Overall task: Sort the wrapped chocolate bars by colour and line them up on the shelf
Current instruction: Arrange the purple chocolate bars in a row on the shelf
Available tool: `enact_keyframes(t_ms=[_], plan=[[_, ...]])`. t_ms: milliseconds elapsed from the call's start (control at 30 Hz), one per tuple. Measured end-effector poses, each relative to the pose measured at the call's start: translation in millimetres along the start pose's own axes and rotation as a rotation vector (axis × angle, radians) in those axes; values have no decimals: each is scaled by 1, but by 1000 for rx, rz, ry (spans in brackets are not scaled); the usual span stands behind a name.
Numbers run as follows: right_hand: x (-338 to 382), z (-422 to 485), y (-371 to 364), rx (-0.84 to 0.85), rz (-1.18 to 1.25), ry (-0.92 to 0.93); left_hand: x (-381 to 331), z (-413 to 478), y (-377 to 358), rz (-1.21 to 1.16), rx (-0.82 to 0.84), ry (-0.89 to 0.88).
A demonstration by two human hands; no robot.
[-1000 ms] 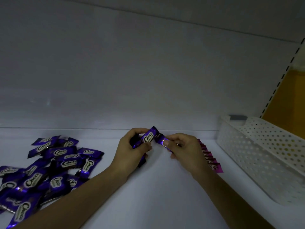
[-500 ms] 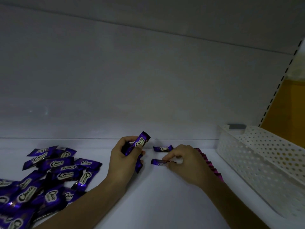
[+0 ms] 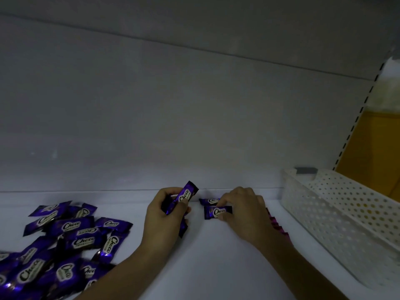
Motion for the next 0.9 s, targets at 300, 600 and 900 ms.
enact_keyframes(t_ms=[300,600,900], plan=[[0,18,-19,-63,-88,-39,2,3,0,-17,6,19],[22,-9,2,182,1093,-227,0,1,-1,43,206,67],[7,-13,7,54,1083,-243,6,0,-4,174,242,-38]])
Point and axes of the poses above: each hand's wrist, its own z-axis towards the middle knuckle, its own y-axis out of the back of the hand, x = y × z, the point moved 1 cm from there along z, towards the middle knuckle, and after that the axes turned 5 degrees about -x, right-handed, at the moved point
